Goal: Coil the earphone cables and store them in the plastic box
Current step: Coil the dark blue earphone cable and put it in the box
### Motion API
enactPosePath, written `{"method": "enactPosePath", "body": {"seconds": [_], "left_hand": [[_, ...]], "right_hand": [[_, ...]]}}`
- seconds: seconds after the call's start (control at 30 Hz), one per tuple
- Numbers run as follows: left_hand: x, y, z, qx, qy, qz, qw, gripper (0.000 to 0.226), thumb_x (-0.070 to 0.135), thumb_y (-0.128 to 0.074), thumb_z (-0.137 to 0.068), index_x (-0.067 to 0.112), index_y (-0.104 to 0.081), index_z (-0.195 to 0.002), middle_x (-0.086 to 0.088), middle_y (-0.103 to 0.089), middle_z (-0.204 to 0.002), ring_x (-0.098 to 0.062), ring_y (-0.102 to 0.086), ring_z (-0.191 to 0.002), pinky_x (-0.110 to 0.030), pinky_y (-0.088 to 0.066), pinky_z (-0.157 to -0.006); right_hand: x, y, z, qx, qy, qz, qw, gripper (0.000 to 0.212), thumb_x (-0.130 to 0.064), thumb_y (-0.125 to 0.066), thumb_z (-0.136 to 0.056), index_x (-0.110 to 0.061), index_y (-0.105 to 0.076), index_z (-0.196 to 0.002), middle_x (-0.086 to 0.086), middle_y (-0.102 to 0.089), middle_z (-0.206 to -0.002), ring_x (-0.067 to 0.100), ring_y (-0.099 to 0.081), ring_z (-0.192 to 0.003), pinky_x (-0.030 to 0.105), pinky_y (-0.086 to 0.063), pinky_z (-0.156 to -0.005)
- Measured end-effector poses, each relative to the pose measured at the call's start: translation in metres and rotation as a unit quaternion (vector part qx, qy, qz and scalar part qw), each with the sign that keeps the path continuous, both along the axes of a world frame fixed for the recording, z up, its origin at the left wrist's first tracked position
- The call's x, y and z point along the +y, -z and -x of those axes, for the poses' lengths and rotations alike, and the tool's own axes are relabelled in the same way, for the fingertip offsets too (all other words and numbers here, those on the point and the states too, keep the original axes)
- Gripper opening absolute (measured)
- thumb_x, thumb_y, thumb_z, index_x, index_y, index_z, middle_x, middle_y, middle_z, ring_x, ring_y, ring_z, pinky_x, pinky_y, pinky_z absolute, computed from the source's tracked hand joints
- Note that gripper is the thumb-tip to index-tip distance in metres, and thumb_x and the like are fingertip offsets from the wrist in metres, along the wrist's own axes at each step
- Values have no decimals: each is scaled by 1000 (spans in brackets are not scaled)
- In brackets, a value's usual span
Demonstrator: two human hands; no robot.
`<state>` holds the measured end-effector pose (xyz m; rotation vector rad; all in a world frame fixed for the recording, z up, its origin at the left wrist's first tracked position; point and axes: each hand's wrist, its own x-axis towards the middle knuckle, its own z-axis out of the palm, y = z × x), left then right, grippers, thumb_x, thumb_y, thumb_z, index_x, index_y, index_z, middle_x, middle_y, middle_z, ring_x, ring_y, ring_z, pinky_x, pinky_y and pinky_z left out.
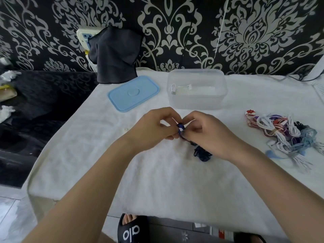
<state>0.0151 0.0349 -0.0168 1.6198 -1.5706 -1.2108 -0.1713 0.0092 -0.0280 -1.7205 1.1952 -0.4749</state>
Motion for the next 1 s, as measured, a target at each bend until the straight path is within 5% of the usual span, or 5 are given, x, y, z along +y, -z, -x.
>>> {"method": "enactPosePath", "body": {"seconds": [0.23,0.4,0.63,0.8,1.0], "left_hand": [[-2,4,-17,-81,-25,13,996,18,2,-57,-94,17,-67,-93,1,-70,-94,-16,-75,-78,-37,-63,-80],[-2,4,-43,-228,-60,34,971,18,2,-60,-88,19,-64,-91,5,-63,-93,-8,-55,-68,-18,-44,-60],[0,12,-44,-250,-20,11,968,13,23,-79,-84,26,-69,-91,9,-62,-91,-4,-52,-67,-11,-42,-60],[-3,21,-35,-286,6,33,957,10,14,-74,-83,22,-71,-86,7,-64,-90,-2,-53,-70,-10,-40,-62],[-5,24,-36,-302,17,60,951,10,14,-69,-87,24,-68,-88,6,-60,-92,-7,-53,-73,-12,-38,-64]], "right_hand": [[-2,1,0,-15,44,25,999,6,-24,-66,-94,-20,-65,-89,-6,-74,-78,10,-70,-72,28,-51,-70],[-3,3,-1,17,39,51,998,7,-31,-65,-95,-27,-65,-89,-14,-70,-91,6,-66,-80,24,-49,-72],[-2,0,-4,-33,43,35,998,2,-24,-67,-93,-23,-67,-90,-7,-74,-82,12,-70,-80,32,-52,-79],[1,-2,-6,-32,22,10,999,16,-16,-59,-96,-25,-69,-105,-5,-75,-81,8,-69,-79,27,-50,-78],[2,-3,-6,-37,28,0,999,18,-10,-54,-97,-21,-68,-98,2,-74,-82,3,-71,-71,23,-49,-72]]}}
